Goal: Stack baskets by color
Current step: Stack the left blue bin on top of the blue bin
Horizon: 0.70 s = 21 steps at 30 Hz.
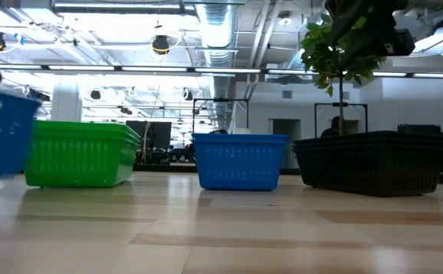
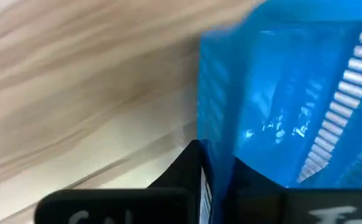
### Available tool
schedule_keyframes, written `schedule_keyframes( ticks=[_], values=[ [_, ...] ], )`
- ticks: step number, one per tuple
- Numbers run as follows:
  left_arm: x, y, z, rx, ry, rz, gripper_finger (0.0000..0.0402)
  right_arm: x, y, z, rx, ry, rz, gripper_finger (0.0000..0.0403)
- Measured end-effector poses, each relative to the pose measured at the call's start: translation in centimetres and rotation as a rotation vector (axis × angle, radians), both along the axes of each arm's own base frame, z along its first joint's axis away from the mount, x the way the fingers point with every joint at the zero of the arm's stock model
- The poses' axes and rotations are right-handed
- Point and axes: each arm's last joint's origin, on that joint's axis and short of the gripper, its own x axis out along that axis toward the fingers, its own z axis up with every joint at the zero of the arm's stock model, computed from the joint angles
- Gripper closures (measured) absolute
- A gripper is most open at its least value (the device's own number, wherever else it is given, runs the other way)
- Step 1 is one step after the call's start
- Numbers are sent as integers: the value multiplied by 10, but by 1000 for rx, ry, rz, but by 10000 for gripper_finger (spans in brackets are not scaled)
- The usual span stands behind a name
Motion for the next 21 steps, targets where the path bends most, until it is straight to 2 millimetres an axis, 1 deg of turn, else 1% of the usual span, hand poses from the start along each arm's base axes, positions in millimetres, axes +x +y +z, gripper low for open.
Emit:
schedule_keyframes(
  ticks=[4, 8, 12, 16, 21],
  values=[
    [8, -1, 3, 2, -110, 80, 400, -1, 9, 1, 38, -13, 9, 225],
    [15, -3, 9, 9, -225, 168, 401, -5, 24, 1, 67, -14, 45, 232],
    [24, -9, 25, 23, -299, 188, 401, -12, 40, 1, 103, -9, 80, 240],
    [32, -8, 40, 90, -318, 222, 401, -18, 54, 0, 117, -4, 97, 249],
    [43, 0, 57, 186, -334, 300, 401, -21, 68, -3, 19, -53, 49, 261]
  ],
)
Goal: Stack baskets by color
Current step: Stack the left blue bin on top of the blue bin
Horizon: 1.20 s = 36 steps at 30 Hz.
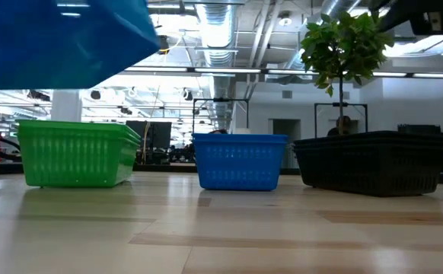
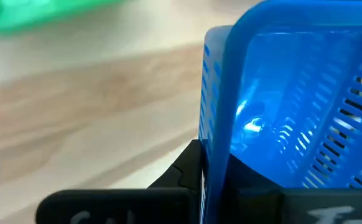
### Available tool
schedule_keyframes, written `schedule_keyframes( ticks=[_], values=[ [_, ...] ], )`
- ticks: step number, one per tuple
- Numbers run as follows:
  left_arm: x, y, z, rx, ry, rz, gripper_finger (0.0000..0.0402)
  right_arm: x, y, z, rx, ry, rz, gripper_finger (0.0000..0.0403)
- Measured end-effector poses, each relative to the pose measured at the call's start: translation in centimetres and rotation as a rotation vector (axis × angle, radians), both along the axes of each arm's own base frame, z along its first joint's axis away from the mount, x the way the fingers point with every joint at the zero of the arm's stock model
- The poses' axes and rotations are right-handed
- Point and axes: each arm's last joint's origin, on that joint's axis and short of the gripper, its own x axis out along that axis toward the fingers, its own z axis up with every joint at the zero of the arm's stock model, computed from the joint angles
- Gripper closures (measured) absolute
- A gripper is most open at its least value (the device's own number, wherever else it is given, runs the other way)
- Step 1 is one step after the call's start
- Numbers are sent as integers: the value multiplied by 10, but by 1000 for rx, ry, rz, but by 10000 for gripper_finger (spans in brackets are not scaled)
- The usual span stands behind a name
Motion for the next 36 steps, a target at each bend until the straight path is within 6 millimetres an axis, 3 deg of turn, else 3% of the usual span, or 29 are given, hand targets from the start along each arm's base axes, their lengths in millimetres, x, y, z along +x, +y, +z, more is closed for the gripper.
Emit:
schedule_keyframes(
  ticks=[6, 12, 19, 27, 36],
  values=[
    [15, 15, 17, 85, -39, 130, 402, 16, 10, -8, -188, -97, -10, 272],
    [32, 35, 28, 138, -36, 151, 401, 38, 6, -18, -273, -107, 13, 264],
    [48, 62, 53, 261, 22, 154, 401, 52, -16, -1, -371, -168, 13, 232],
    [62, 98, 76, 434, 51, 186, 401, 60, -37, 27, -479, -196, 7, 232],
    [71, 142, 78, 602, 150, 130, 401, 74, -69, 23, -517, -168, -147, 235]
  ],
)
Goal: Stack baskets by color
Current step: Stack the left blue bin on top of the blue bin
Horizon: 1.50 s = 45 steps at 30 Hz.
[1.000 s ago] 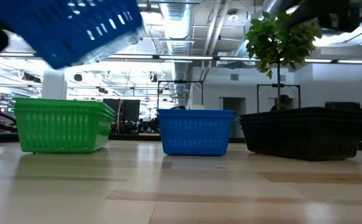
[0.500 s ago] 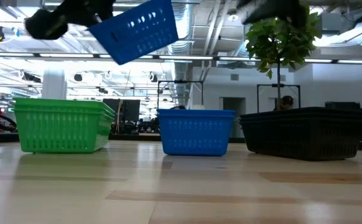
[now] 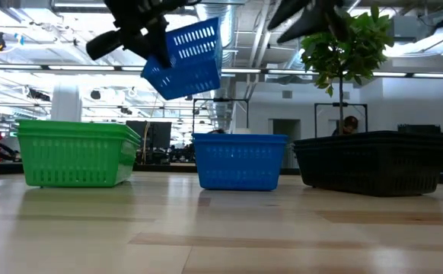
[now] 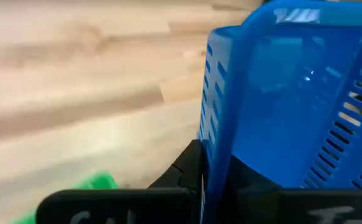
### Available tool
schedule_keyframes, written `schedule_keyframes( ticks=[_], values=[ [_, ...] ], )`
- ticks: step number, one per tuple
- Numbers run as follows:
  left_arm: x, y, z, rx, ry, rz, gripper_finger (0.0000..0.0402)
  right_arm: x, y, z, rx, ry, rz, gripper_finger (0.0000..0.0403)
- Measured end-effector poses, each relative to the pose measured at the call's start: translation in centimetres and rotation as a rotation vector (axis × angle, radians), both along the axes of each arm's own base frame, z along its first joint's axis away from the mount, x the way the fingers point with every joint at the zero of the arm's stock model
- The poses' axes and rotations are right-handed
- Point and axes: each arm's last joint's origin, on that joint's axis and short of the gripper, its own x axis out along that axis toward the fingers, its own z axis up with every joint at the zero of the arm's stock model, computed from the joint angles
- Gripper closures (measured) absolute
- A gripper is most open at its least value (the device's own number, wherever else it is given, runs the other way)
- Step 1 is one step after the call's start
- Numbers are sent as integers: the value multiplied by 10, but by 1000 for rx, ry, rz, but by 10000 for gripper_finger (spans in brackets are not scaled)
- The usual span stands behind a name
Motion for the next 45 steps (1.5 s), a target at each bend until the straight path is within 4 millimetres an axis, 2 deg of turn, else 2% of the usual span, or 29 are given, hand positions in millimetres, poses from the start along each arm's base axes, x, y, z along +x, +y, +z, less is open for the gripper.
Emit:
schedule_keyframes(
  ticks=[7, 16, 24, 34, 45],
  values=[
    [0, 35, 3, 96, 95, -9, 401, 10, -24, -6, -4, 5, -88, 238],
    [-1, 72, 6, 146, 136, 35, 401, 20, -42, -8, -39, -3, -126, 245],
    [9, 83, 15, 182, 44, -13, 401, 43, -49, -22, -115, -11, -100, 233],
    [10, 87, 16, 200, 41, -24, 401, 57, -56, -22, -123, -94, -99, 161],
    [11, 97, 19, 223, 17, -9, 401, 59, -60, -18, -113, -149, -112, 169]
  ],
)
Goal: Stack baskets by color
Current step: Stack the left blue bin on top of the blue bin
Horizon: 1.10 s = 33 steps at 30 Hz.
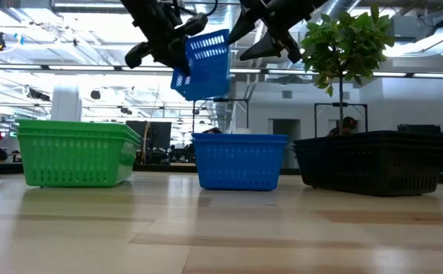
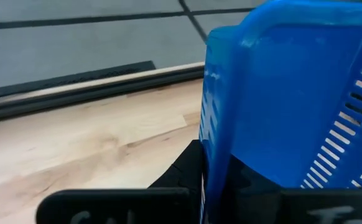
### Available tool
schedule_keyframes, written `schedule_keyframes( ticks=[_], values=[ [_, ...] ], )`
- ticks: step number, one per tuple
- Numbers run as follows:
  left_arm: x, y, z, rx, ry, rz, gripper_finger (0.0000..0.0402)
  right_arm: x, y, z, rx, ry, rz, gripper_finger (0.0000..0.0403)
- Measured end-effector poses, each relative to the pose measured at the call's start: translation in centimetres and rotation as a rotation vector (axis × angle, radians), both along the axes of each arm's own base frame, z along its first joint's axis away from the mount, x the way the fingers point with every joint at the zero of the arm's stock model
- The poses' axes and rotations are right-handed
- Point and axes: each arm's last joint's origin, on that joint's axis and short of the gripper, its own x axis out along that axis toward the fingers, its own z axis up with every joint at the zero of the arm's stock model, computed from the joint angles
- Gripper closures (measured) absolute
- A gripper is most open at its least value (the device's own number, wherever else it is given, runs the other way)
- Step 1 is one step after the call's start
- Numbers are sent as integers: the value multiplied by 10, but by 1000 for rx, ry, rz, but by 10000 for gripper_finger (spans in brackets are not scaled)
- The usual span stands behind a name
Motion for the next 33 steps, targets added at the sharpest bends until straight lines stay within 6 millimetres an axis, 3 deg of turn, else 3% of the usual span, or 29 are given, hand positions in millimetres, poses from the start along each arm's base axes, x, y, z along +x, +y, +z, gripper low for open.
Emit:
schedule_keyframes(
  ticks=[16, 21, 29, 33],
  values=[
    [7, -2, 4, -6, -51, -88, 402, -1, -20, -1, 17, -3, -66, 181],
    [9, -6, 4, -13, -51, -141, 401, 1, -21, -4, 38, -8, -55, 239],
    [8, -8, 1, -16, -9, -169, 400, 7, -22, -17, 57, 21, -69, 384],
    [8, -8, 1, -1, 21, -208, 377, 9, -22, -19, 71, 19, -62, 394]
  ],
)
